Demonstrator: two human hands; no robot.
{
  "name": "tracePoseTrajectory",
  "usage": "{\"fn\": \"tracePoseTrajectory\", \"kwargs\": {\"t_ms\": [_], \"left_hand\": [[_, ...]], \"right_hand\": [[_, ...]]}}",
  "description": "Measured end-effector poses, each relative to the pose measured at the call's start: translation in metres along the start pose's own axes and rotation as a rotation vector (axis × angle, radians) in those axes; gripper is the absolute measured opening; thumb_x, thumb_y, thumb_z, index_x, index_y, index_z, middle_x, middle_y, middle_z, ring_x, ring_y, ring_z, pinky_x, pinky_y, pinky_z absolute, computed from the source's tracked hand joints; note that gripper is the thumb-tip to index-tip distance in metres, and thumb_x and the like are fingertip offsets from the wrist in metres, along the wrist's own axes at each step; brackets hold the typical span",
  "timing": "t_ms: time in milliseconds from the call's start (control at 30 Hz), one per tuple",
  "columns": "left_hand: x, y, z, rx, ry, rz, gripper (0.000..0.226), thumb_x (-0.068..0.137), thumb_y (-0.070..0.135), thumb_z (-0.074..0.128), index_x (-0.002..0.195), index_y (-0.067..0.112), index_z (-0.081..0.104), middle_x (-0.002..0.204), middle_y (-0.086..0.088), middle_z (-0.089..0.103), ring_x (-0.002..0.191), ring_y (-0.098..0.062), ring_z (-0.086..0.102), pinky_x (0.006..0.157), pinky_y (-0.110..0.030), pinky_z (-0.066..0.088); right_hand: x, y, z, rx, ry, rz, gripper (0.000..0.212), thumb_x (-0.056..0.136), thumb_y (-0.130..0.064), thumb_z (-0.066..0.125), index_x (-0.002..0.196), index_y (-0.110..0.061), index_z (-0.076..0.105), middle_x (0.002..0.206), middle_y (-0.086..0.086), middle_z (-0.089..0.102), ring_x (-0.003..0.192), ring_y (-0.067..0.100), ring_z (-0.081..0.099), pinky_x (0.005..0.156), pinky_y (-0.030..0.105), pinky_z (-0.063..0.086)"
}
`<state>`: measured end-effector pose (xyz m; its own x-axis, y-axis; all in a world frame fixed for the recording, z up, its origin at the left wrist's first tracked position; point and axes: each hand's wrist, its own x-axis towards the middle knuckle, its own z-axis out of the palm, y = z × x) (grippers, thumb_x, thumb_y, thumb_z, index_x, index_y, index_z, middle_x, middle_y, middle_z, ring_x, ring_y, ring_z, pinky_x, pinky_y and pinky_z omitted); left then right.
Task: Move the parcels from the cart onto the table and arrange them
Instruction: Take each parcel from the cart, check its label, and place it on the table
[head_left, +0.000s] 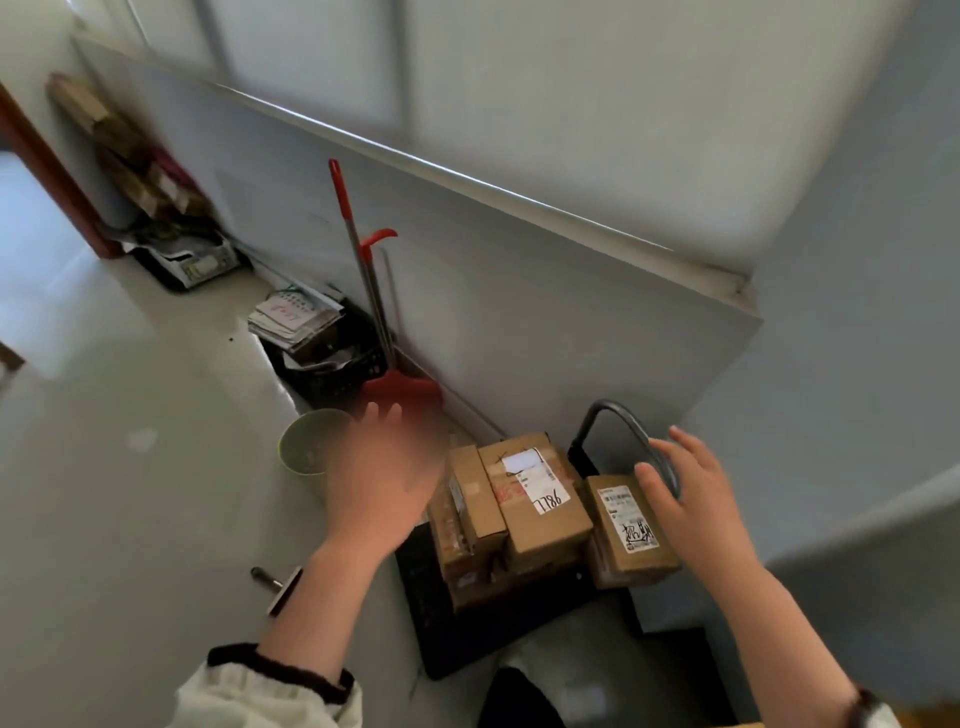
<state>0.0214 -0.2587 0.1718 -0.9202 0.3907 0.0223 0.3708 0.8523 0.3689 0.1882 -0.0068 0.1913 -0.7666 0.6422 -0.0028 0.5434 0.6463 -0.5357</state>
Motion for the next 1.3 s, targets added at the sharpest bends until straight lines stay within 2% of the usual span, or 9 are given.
{"fn": "tracePoseTrajectory", "kwargs": {"t_ms": [200,367,633,733,833,900,1033,1167,1300], "left_hand": [[0.064,0.007,0.052,-0.168,-0.142,-0.141,0.077,0.09,0.052,0.048,0.15,0.024,0.009,0.158,0.001,0.008,0.144,-0.022,0.014,0.113,-0.043,0.025],[0.097,0.0,0.135,-0.713,-0.347,-0.573,0.064,0.092,0.033,0.055,0.147,0.019,0.024,0.146,-0.005,0.039,0.129,-0.023,0.042,0.106,-0.04,0.037],[0.122,-0.039,0.253,-0.899,-0.496,-1.006,0.051,0.094,0.022,0.053,0.141,0.017,0.035,0.118,-0.003,0.057,0.1,-0.02,0.057,0.081,-0.033,0.046],[0.13,-0.052,0.285,-0.914,-0.54,-1.04,0.051,0.094,0.025,0.054,0.141,0.017,0.036,0.11,0.003,0.057,0.095,-0.016,0.057,0.083,-0.033,0.049],[0.136,-0.058,0.308,-0.909,-0.564,-1.009,0.058,0.092,0.027,0.058,0.143,0.016,0.033,0.134,-0.007,0.05,0.118,-0.023,0.052,0.099,-0.038,0.044],[0.138,-0.059,0.319,-0.935,-0.575,-0.99,0.059,0.091,0.025,0.06,0.142,0.014,0.033,0.135,-0.009,0.051,0.12,-0.024,0.052,0.097,-0.036,0.044],[0.137,-0.061,0.332,-0.944,-0.592,-0.978,0.054,0.091,0.024,0.059,0.14,0.015,0.037,0.132,-0.008,0.054,0.117,-0.022,0.054,0.094,-0.036,0.048],[0.137,-0.064,0.337,-0.971,-0.564,-0.975,0.049,0.092,0.024,0.058,0.137,0.017,0.041,0.129,-0.006,0.055,0.116,-0.022,0.054,0.097,-0.043,0.048],[0.138,-0.062,0.334,-0.973,-0.553,-0.974,0.04,0.094,0.028,0.053,0.133,0.019,0.046,0.125,-0.003,0.057,0.112,-0.02,0.055,0.097,-0.043,0.048]], "right_hand": [[0.082,0.009,0.046,0.143,-0.193,0.016,0.04,0.094,-0.028,0.051,0.132,-0.015,0.05,0.134,0.0,0.051,0.124,0.015,0.045,0.101,0.03,0.038],[0.132,0.015,0.129,0.378,-0.546,0.303,0.03,0.094,-0.028,0.051,0.122,-0.018,0.056,0.113,-0.004,0.061,0.095,0.007,0.057,0.073,0.022,0.05],[0.184,0.011,0.266,0.453,-0.895,0.63,0.024,0.097,-0.028,0.045,0.113,-0.016,0.058,0.112,0.005,0.061,0.098,0.022,0.059,0.085,0.038,0.05],[0.196,0.021,0.304,0.435,-0.912,0.652,0.024,0.097,-0.026,0.045,0.113,-0.013,0.057,0.105,0.002,0.058,0.101,0.02,0.054,0.089,0.036,0.045],[0.201,0.029,0.326,0.435,-0.881,0.656,0.024,0.097,-0.023,0.044,0.116,-0.013,0.055,0.097,-0.001,0.054,0.094,0.017,0.052,0.077,0.028,0.044],[0.201,0.032,0.336,0.436,-0.854,0.649,0.024,0.097,-0.021,0.045,0.116,-0.013,0.055,0.096,-0.001,0.055,0.092,0.018,0.054,0.069,0.026,0.044],[0.197,0.031,0.352,0.42,-0.823,0.647,0.026,0.096,-0.022,0.046,0.117,-0.011,0.057,0.109,0.005,0.06,0.103,0.024,0.057,0.089,0.037,0.048],[0.197,0.028,0.358,0.414,-0.831,0.659,0.034,0.095,-0.028,0.047,0.126,-0.015,0.054,0.103,-0.004,0.057,0.105,0.021,0.054,0.095,0.041,0.047],[0.197,0.017,0.355,0.394,-0.851,0.658,0.043,0.096,-0.029,0.047,0.136,-0.015,0.045,0.13,0.005,0.052,0.119,0.024,0.049,0.102,0.042,0.043]]}}
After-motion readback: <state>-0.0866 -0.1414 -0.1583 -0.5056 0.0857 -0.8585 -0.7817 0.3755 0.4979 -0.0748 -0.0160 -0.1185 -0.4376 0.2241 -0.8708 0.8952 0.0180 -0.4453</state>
